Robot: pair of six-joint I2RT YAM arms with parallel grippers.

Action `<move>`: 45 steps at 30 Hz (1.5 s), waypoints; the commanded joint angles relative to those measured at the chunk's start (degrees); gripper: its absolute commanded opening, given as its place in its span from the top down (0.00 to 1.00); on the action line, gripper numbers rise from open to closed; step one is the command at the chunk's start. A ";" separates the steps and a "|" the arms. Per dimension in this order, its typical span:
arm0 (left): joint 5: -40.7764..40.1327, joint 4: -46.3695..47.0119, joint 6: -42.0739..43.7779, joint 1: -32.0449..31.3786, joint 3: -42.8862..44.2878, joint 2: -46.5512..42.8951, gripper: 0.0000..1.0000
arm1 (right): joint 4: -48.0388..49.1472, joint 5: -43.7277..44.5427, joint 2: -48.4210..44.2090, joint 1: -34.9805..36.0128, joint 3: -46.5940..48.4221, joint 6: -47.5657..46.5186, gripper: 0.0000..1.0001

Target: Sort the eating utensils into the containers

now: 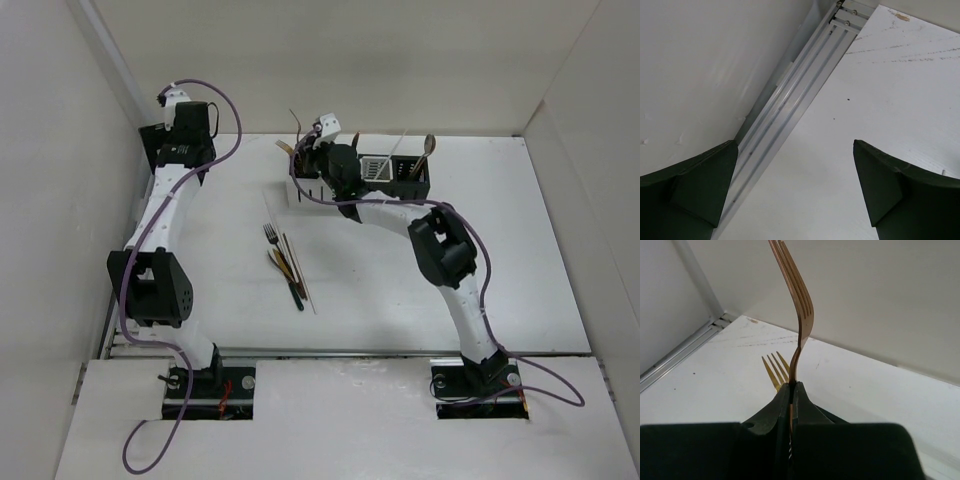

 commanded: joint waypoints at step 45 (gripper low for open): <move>1.89 1.72 -1.13 0.24 -4.15 -13.34 0.00 | -59.90 2.39 -11.75 16.58 -13.89 4.23 0.75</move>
